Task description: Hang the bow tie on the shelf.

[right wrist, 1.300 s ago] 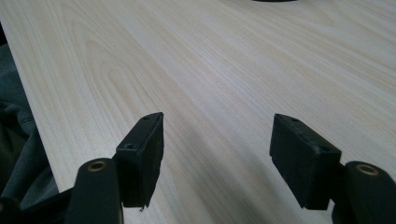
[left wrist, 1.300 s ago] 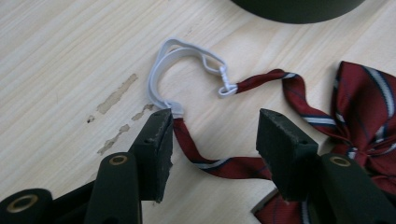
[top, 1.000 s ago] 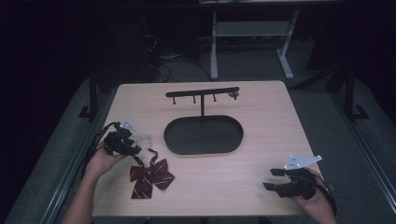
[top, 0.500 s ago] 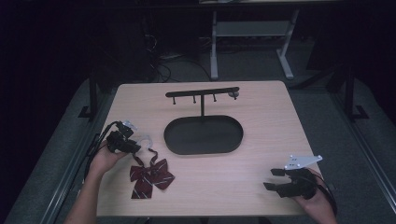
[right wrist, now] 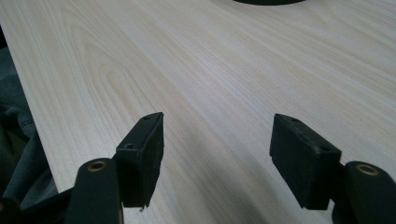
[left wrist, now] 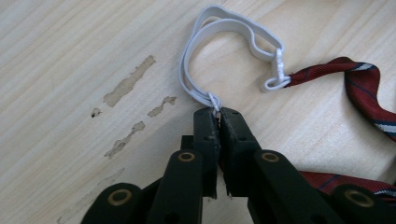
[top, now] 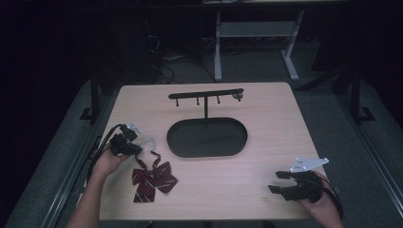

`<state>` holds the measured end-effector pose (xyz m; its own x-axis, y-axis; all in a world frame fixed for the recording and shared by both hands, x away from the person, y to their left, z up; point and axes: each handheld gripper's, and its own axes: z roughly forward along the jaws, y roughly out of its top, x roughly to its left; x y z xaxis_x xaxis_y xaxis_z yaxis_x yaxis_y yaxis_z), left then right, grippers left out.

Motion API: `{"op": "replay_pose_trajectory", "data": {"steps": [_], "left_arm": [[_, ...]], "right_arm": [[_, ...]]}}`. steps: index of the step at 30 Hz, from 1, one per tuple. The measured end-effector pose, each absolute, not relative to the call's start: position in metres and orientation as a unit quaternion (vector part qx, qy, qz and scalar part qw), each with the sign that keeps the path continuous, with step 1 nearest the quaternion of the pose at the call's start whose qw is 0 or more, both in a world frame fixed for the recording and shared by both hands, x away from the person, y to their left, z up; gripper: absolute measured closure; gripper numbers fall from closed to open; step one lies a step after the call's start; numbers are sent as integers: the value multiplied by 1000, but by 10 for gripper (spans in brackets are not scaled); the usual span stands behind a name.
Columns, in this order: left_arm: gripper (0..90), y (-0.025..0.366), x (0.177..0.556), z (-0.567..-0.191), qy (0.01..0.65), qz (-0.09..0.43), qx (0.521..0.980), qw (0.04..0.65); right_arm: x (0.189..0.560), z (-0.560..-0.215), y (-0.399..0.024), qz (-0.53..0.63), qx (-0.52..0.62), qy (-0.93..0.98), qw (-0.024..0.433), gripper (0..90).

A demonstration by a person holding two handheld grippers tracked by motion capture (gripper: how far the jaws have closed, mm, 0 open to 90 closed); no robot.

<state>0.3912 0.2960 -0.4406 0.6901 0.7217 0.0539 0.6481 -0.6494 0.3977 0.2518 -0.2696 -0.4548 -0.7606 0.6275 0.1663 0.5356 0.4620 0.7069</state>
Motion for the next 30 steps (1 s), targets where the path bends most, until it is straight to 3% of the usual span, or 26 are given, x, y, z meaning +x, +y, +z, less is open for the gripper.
{"op": "replay_pose_trajectory", "data": {"steps": [30], "left_arm": [[877, 287, 372, -425, 339, 122, 916, 178]], "right_arm": [[251, -455, -271, 390, 342, 853, 60, 347]]}}
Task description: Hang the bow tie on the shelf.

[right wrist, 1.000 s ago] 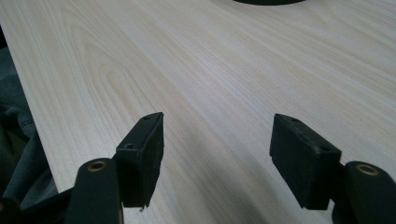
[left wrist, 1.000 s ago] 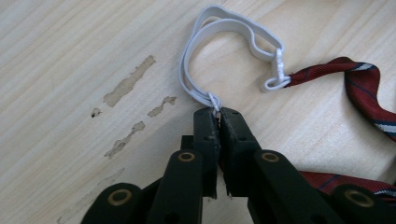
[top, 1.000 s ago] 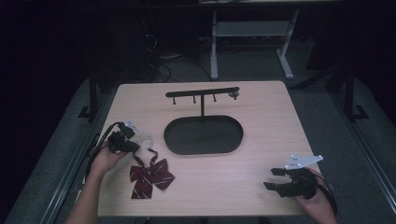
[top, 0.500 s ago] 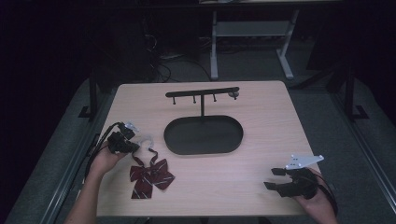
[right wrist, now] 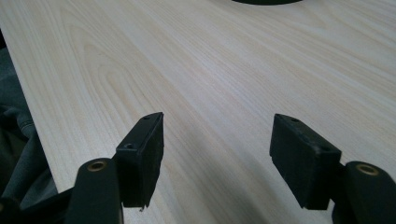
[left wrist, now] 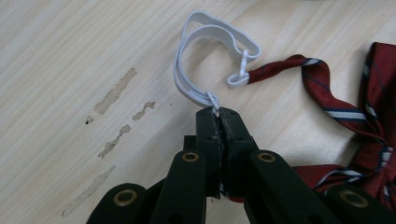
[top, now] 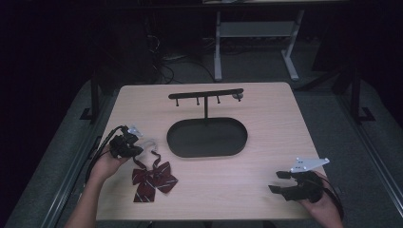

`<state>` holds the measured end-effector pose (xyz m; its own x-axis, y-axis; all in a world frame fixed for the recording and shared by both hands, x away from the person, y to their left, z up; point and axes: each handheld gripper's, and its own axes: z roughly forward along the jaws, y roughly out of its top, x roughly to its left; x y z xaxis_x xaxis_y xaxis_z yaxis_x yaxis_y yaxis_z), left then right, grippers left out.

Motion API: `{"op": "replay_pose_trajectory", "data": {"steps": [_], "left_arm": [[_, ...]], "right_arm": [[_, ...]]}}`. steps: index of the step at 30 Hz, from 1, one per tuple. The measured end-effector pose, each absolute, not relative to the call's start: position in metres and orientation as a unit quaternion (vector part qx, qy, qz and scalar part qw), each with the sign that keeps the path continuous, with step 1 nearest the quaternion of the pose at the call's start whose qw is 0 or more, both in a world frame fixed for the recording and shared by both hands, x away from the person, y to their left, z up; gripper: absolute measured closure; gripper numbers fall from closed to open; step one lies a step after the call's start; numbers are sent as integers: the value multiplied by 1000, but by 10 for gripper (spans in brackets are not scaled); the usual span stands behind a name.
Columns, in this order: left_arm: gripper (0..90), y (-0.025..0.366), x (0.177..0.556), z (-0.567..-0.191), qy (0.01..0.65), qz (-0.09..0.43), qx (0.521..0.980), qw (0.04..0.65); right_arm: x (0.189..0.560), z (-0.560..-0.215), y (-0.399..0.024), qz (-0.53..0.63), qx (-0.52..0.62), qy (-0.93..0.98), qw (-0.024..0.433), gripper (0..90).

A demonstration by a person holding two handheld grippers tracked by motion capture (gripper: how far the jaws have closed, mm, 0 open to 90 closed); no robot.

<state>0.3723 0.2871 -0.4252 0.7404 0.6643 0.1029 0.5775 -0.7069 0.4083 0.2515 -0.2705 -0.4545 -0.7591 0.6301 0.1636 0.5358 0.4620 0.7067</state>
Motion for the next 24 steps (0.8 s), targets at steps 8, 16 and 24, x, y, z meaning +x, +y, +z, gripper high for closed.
{"op": "replay_pose_trajectory", "data": {"steps": [8, 16, 24], "left_arm": [[878, 285, 365, -420, 330, 125, 917, 187], [878, 282, 356, -411, 316, 132, 917, 203], [879, 277, 347, -393, 296, 148, 913, 237]], "right_arm": [[251, -454, -270, 391, 342, 852, 61, 346], [252, -454, -270, 390, 344, 852, 60, 347], [252, -454, -269, 391, 344, 851, 61, 346]]}}
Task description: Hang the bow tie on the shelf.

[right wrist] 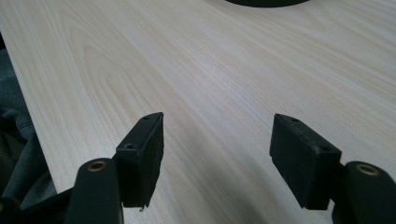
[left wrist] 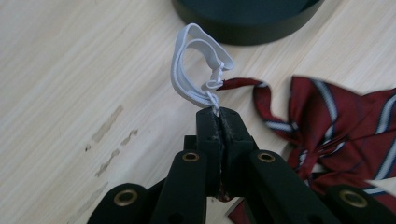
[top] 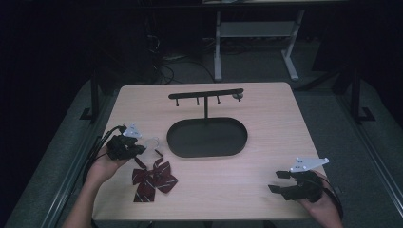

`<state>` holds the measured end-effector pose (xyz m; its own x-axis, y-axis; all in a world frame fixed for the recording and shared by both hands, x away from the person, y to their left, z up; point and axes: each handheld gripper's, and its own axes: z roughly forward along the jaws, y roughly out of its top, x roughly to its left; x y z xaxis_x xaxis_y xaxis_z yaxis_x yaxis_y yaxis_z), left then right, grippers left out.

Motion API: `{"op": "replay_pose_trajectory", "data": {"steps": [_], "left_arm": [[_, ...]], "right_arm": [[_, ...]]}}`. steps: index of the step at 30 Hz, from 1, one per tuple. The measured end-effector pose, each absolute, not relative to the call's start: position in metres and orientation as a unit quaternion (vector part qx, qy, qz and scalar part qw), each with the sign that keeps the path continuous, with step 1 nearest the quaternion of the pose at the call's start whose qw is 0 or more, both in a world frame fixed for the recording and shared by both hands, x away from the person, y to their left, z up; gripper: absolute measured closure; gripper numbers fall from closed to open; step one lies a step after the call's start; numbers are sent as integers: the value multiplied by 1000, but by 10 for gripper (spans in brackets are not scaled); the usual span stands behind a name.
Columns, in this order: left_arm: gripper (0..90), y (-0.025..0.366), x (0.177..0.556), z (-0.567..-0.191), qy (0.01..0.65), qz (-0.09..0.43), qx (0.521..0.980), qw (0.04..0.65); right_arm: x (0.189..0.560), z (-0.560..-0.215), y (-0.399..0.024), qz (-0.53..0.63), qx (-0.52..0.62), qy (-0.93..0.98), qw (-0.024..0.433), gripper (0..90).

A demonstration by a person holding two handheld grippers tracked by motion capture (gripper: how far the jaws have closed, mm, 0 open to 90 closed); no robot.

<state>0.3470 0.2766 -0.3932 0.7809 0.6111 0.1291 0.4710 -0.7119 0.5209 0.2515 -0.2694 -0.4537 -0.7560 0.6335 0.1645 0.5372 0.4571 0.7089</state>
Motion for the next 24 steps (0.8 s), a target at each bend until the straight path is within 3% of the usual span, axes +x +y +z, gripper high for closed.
{"op": "replay_pose_trajectory", "data": {"steps": [24], "left_arm": [[881, 268, 329, -361, 283, 167, 887, 324]], "right_arm": [[253, -454, -269, 391, 343, 852, 63, 346]]}}
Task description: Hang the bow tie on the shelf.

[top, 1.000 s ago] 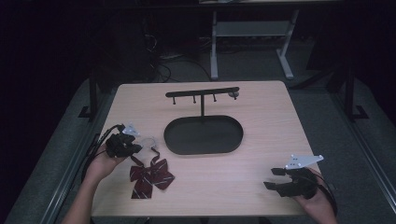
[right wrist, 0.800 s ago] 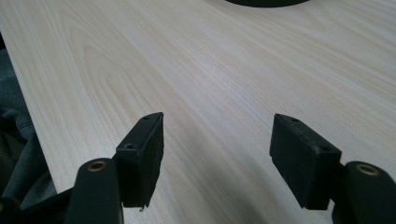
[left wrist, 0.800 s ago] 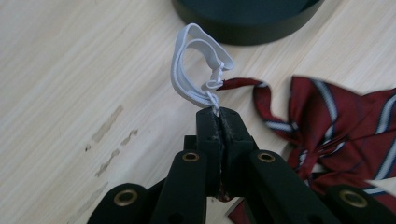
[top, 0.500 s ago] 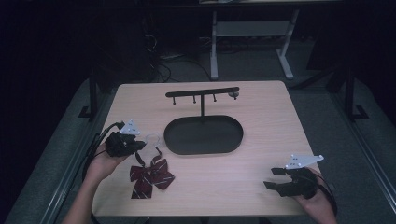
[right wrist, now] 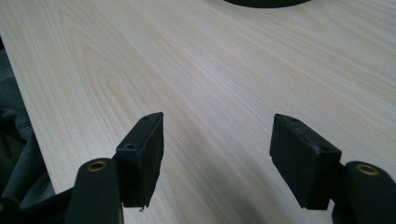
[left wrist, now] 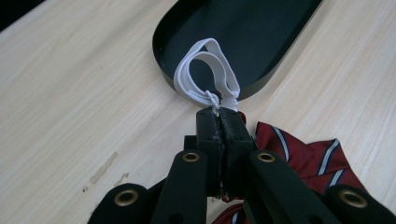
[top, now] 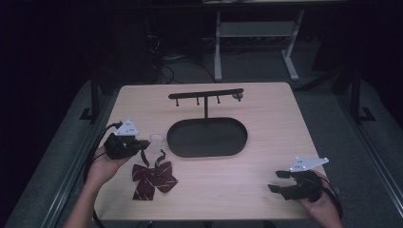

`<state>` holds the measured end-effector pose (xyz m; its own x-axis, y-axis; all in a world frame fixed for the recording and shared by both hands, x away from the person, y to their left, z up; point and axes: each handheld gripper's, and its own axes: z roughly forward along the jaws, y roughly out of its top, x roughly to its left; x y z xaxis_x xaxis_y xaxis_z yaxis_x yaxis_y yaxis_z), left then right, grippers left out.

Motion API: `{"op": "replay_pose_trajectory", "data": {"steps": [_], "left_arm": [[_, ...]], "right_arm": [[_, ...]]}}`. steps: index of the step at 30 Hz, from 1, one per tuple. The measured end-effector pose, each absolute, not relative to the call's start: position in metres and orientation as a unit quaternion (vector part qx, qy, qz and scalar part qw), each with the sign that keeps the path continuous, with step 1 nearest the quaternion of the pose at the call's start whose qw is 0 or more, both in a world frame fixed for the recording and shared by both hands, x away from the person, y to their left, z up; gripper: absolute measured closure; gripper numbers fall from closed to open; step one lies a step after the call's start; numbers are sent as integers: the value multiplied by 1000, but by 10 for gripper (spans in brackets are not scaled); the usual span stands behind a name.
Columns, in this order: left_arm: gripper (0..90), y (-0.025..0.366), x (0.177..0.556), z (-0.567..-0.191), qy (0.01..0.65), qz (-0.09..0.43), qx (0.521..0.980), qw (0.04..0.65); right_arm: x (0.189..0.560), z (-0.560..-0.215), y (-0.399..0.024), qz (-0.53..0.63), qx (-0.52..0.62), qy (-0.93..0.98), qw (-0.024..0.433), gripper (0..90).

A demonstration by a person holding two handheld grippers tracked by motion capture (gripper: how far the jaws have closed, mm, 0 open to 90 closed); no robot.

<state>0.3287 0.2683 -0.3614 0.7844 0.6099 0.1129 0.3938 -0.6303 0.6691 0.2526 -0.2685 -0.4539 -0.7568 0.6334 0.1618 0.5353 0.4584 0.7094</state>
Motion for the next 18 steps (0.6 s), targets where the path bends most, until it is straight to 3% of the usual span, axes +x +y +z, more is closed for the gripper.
{"op": "replay_pose_trajectory", "data": {"steps": [18], "left_arm": [[881, 260, 322, -344, 266, 179, 880, 351]], "right_arm": [[253, -454, -269, 391, 344, 851, 62, 347]]}}
